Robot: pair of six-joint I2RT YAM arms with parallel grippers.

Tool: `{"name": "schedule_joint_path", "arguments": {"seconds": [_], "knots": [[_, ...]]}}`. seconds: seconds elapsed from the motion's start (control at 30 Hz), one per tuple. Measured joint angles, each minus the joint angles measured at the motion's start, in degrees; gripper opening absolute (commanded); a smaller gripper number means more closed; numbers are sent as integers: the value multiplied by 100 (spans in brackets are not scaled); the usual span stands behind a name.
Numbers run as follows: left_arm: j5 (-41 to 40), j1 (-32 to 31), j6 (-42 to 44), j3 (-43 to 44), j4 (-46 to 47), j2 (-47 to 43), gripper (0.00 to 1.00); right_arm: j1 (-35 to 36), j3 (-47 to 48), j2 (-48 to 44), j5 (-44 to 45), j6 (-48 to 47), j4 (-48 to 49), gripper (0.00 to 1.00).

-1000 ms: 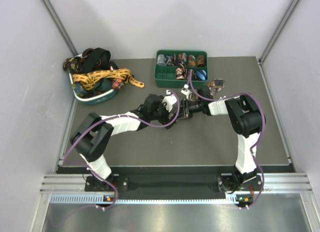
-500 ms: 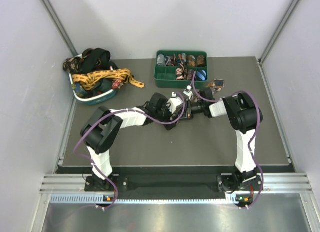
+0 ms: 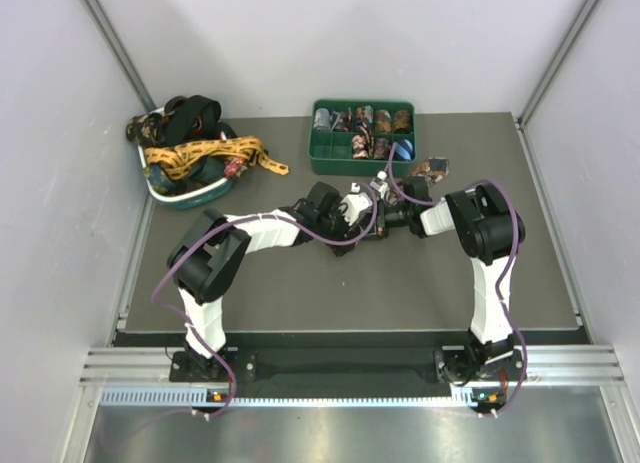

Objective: Roll the ties
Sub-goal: Roll the tie

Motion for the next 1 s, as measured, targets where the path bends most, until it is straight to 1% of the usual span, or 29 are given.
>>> {"name": "schedule_joint_path", "arguments": {"seconds": [0.23, 0.4, 0.43, 0.5, 0.53, 0.63, 0.77, 0.87, 0.9, 1.0], "knots": [[-278, -164, 98, 197, -94, 129, 70, -2, 0, 0, 15, 17, 61, 12], [-439, -249, 155, 319, -184, 179, 62, -9, 0, 0, 33, 20, 68, 12], [-466, -256, 173, 337, -199, 186, 55, -11, 0, 0, 35, 22, 72, 12], [-509, -278, 212, 358, -225, 197, 49, -13, 0, 0, 66, 20, 98, 12], [-540, -293, 232, 369, -229, 203, 40, -15, 0, 0, 76, 20, 107, 12], [-566, -317, 299, 402, -254, 223, 36, -28, 2, 0, 136, 24, 142, 13], [-610, -361, 352, 411, -278, 223, 31, -33, 2, 0, 133, 24, 144, 19], [-673, -391, 363, 413, -289, 223, 29, -33, 2, 0, 131, 9, 129, 29], [-691, -398, 369, 417, -297, 223, 29, -35, 2, 0, 133, -4, 116, 36], [-726, -409, 398, 437, -341, 223, 29, -50, 2, -4, 160, -83, 35, 40]]}}
